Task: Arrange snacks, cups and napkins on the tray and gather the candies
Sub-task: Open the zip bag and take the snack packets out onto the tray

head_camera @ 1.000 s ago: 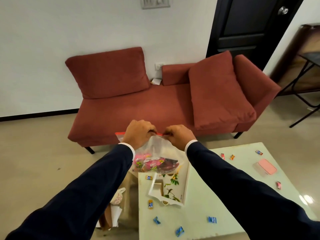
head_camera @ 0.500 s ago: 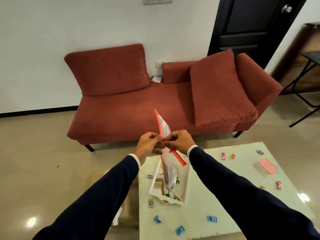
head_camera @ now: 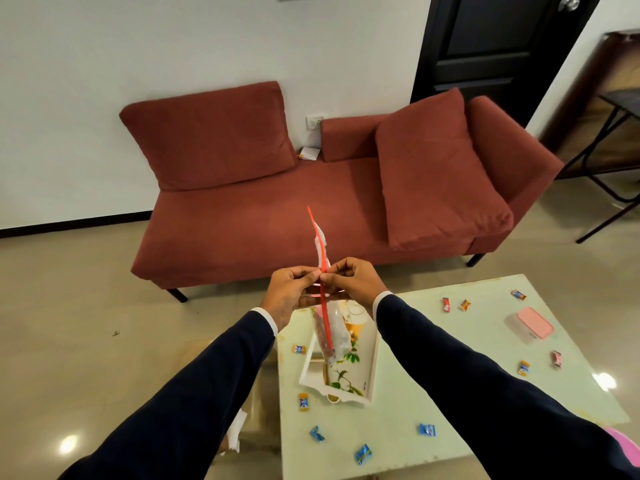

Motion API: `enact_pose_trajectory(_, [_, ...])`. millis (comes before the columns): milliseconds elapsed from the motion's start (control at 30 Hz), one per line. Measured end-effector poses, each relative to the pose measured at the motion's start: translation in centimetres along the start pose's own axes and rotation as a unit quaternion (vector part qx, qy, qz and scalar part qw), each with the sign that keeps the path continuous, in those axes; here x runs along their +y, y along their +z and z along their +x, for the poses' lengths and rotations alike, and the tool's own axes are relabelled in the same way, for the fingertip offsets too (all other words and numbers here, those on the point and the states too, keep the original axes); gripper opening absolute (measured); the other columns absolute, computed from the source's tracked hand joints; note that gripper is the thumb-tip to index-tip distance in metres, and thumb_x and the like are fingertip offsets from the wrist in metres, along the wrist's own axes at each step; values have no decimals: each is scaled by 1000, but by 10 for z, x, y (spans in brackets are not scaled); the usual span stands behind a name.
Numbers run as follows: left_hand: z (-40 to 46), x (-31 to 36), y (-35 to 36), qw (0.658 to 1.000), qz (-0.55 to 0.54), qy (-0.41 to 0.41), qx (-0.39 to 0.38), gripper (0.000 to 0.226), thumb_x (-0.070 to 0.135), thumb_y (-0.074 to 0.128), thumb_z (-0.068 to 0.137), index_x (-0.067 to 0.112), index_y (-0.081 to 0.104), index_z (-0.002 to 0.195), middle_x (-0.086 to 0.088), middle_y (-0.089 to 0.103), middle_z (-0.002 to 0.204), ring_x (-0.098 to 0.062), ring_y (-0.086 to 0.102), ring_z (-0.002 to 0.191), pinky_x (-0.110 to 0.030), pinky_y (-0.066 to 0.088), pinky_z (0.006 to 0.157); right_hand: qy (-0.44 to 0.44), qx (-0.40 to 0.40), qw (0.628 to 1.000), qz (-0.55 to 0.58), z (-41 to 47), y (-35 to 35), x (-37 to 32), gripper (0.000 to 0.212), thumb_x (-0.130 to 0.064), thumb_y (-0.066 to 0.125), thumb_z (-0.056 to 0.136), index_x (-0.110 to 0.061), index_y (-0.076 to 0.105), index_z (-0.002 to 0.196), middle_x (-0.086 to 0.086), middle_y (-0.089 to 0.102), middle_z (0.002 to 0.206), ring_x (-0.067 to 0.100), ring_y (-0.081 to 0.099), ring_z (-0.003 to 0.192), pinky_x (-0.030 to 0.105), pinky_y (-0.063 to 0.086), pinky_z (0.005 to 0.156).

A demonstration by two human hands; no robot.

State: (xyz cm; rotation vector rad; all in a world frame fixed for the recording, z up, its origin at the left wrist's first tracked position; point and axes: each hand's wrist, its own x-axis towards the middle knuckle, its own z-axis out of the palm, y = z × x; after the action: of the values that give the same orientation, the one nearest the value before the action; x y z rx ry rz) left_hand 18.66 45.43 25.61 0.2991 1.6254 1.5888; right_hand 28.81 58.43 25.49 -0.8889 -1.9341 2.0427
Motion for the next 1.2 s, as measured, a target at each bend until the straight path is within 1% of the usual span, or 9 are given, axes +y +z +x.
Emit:
enact_pose_trajectory(133, [1,5,-3,1000,2,1,2,14,5,64,96,-1,75,102,-22,77,99,-36,77,88,-38,64,68,-9,7,1000,-23,1,3,-2,27,-17,85,78,-7,63,90,10,71,78,21,72,68,47,63,73])
enact_pose_trajectory(233, [0,5,-4,1000,6,1,7,17,3,63,96,-6,72,108,-25,75,102,-38,76,88,-39,64,68,-20,17,998,-60,2,5,-1,26,-19,85,78,-10,62,87,8,71,79,22,73,69,42,64,69])
enact_pose_trajectory(333, [-1,4,-3,1000,5,3,2,18,3,63,96,-8,71,109,-27,74,103,-41,75,91,-45,65,74,-26,24,996,-85,2,6,0,24,-22,83,78,-13,62,86,7,71,78,21,73,69,38,64,67])
enact_pose_trajectory(433, [-1,3,-4,1000,4,3,-3,17,3,65,95,-7,72,108,-27,75,101,-40,76,90,-48,64,77,-26,26,995,-95,1,6,0,22,-21,82,80,-12,63,87,9,72,82,22,75,72,36,64,67])
enact_pose_trajectory(533, [-2,4,-6,1000,-4,2,-8,14,5,68,93,-3,75,102,-26,76,97,-40,76,88,-46,64,74,-31,23,995,-96,-1,6,-1,20,-19,80,81,-11,64,89,11,73,84,26,75,75,38,64,69])
enact_pose_trajectory(667, [-3,6,-8,1000,-18,0,-15,10,6,69,92,3,79,92,-25,77,95,-39,77,86,-41,64,70,-46,17,994,-99,-3,6,-3,17,-19,79,82,-13,64,88,8,72,84,22,74,74,30,63,64])
enact_pose_trajectory(900, [-7,5,-11,1000,-23,-2,-16,13,5,68,93,6,81,88,-25,77,95,-38,77,86,-38,63,68,-52,9,994,-92,-6,8,-4,16,-15,79,83,-13,64,87,9,72,83,26,74,77,38,64,70])
enact_pose_trajectory(1100, [-8,7,-10,1000,-16,1,-1,11,6,70,92,5,80,87,-23,77,91,-36,77,82,-40,64,69,-56,5,993,-102,-7,9,-6,16,-14,79,83,-11,64,90,9,72,84,23,74,75,34,64,69])
enact_pose_trajectory(1200, [-10,10,-10,1000,-17,4,0,10,6,69,93,1,78,91,-22,77,89,-33,77,77,-39,64,67,-57,2,993,-100,-8,10,-6,16,-13,78,83,-10,64,91,9,72,84,24,74,76,36,64,71])
